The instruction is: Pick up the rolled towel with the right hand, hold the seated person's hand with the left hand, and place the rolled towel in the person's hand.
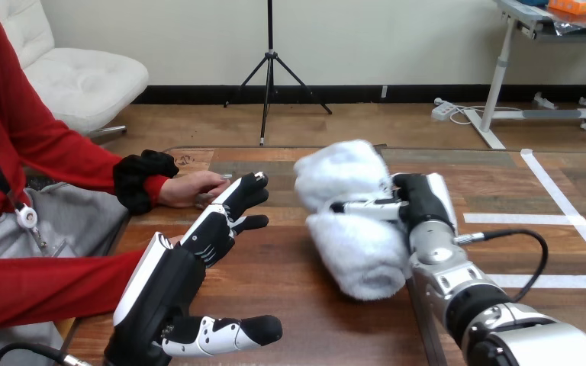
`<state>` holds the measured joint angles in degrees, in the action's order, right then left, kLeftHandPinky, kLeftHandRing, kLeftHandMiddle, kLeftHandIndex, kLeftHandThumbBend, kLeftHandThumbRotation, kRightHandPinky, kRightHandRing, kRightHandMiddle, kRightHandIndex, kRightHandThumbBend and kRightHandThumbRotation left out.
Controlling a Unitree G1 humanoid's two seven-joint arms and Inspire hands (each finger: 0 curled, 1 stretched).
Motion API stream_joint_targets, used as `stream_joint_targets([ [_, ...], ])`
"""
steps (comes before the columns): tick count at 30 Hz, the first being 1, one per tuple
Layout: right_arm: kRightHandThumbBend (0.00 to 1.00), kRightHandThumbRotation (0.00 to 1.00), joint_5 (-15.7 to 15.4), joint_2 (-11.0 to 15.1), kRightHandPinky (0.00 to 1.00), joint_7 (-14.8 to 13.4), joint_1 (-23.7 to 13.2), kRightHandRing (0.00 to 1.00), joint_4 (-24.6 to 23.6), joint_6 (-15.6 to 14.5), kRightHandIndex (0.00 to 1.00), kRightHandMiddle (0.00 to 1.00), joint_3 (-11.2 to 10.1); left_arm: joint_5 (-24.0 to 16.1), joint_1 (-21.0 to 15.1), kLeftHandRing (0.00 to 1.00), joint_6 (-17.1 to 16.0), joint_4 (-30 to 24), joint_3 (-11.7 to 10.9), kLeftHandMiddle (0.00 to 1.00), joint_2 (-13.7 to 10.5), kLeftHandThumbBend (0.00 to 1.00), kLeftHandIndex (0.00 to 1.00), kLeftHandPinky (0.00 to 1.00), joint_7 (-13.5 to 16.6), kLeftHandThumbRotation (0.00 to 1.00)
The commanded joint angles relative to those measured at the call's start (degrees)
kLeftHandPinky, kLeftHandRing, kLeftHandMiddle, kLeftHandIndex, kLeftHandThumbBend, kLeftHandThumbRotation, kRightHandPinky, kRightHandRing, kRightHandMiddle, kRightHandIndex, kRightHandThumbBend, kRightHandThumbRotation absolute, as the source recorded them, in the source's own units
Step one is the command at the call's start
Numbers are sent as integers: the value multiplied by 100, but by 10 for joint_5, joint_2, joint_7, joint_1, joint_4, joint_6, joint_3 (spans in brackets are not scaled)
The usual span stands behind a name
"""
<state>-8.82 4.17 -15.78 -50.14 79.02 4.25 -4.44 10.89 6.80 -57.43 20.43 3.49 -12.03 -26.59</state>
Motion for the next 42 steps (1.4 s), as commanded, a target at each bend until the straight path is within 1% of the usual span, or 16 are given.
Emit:
stream_joint_targets([
  [1, 83, 0, 23, 23, 39, 1, -31, 43, -39, 48, 46, 50, -24, 0, -17, 93, -10, -15, -1, 94, 6, 100, 93, 83, 5, 50],
  [3, 82, 0, 35, 23, 40, 10, -29, 44, -42, 65, 46, 50, -34, -4, -17, 93, -11, -14, -2, 94, 7, 100, 93, 83, 7, 50],
  [5, 81, 0, 40, 23, 41, 13, -28, 45, -43, 72, 46, 51, -36, -5, -16, 92, -11, -14, -2, 94, 8, 100, 93, 83, 8, 51],
  [8, 80, 0, 53, 23, 42, 28, -23, 46, -48, 98, 45, 51, -45, -2, -15, 92, -10, -15, -2, 94, 9, 100, 93, 83, 7, 51],
  [10, 79, 0, 61, 23, 42, 41, -18, 46, -51, 120, 45, 51, -50, -4, -15, 92, -10, -16, -3, 94, 9, 100, 92, 83, 9, 51],
  [11, 79, 0, 66, 23, 42, 49, -14, 47, -54, 136, 44, 51, -52, -6, -14, 92, -10, -16, -4, 94, 10, 100, 92, 83, 11, 51],
  [13, 78, 0, 71, 23, 42, 57, -10, 46, -56, 154, 44, 51, -55, -9, -13, 92, -10, -17, -6, 94, 11, 100, 92, 83, 13, 50],
  [14, 78, 0, 76, 22, 42, 63, -7, 46, -59, 168, 44, 51, -58, -10, -13, 92, -10, -17, -6, 94, 11, 100, 92, 83, 14, 50],
  [21, 78, 0, 89, 19, 39, 87, 5, 44, -69, 221, 42, 47, -66, -14, -10, 92, -8, -18, -8, 94, 10, 100, 92, 82, 19, 50],
  [28, 77, 0, 93, 21, 37, 107, 16, 42, -81, 253, 41, 47, -63, -17, -6, 92, -8, -22, -9, 94, 9, 100, 92, 82, 23, 50],
  [32, 76, 0, 103, 20, 36, 127, 25, 41, -92, 272, 40, 46, -67, -23, -4, 92, -7, -25, -10, 94, 9, 100, 92, 82, 28, 50],
  [35, 75, 0, 107, 20, 36, 137, 31, 40, -99, 282, 40, 46, -69, -27, -2, 92, -9, -26, -11, 94, 9, 100, 92, 82, 32, 50],
  [40, 74, 0, 108, 21, 35, 147, 40, 39, -111, 294, 40, 45, -67, -34, -1, 92, -11, -24, -12, 94, 11, 100, 92, 82, 40, 49],
  [42, 74, 0, 103, 22, 36, 146, 46, 40, -119, 299, 40, 46, -63, -50, 2, 92, -6, -28, -18, 94, 14, 100, 92, 82, 53, 49],
])
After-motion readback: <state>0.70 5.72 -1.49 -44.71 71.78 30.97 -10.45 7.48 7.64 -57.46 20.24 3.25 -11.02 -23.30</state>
